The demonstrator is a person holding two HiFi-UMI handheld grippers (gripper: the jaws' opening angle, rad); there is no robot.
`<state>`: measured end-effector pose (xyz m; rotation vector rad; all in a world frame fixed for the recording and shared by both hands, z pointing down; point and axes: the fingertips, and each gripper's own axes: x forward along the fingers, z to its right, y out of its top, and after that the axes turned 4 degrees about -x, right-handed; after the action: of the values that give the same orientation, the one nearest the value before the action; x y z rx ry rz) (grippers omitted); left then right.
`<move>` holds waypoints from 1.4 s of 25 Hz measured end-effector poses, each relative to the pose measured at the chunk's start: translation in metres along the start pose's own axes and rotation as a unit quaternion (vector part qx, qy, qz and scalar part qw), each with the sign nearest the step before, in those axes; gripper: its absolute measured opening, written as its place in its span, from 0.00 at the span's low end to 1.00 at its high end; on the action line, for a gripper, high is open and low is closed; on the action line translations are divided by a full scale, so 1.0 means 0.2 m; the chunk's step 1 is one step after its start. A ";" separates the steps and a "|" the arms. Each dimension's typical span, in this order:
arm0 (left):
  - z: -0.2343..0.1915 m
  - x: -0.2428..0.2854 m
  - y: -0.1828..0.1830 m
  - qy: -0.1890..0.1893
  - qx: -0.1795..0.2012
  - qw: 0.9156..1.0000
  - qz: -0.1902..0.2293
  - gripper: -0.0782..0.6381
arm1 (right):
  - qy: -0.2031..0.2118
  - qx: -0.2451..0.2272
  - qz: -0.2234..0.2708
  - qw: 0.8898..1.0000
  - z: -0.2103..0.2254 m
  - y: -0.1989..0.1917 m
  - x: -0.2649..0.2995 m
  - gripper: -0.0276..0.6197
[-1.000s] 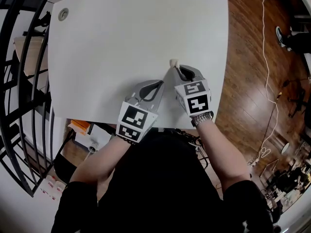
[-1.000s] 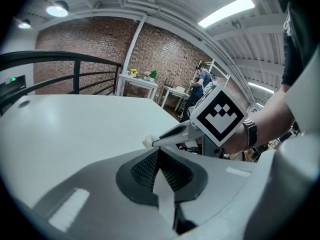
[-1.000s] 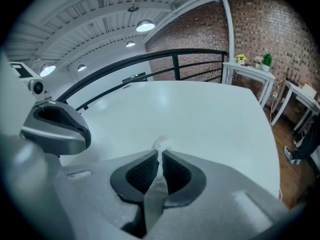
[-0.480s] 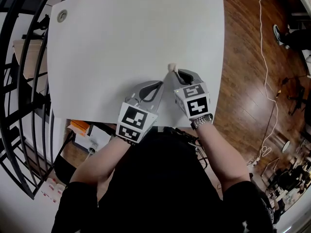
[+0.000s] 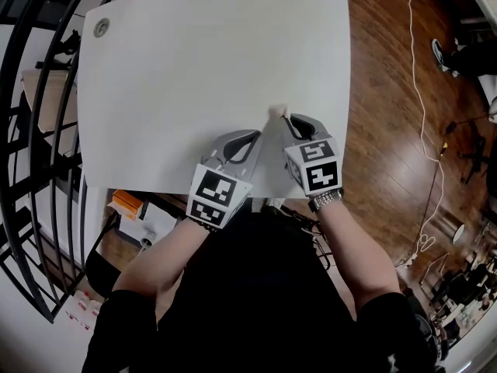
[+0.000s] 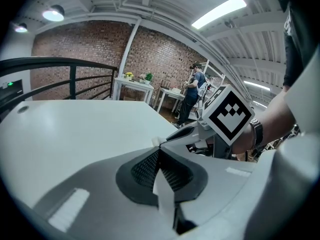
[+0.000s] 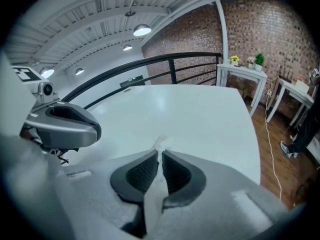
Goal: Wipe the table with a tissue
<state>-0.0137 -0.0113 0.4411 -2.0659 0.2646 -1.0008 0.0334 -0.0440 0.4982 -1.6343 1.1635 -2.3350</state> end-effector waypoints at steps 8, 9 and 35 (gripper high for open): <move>0.13 -0.06 0.00 0.008 0.013 1.000 0.018 0.13 | -0.011 -0.010 0.024 1.000 -0.01 -0.04 -0.18 0.06; 0.15 -0.08 0.00 0.009 0.015 1.000 0.021 0.13 | -0.012 -0.011 0.026 1.000 -0.01 -0.05 -0.20 0.06; 0.73 -0.54 0.09 0.088 0.048 0.985 0.141 0.13 | 0.020 -0.076 0.200 0.977 -0.34 -0.09 -1.05 0.06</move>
<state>0.0250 0.1141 0.3139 -1.7937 0.5724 -1.0004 0.0743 0.1001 0.3339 -1.2461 1.5461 -2.0750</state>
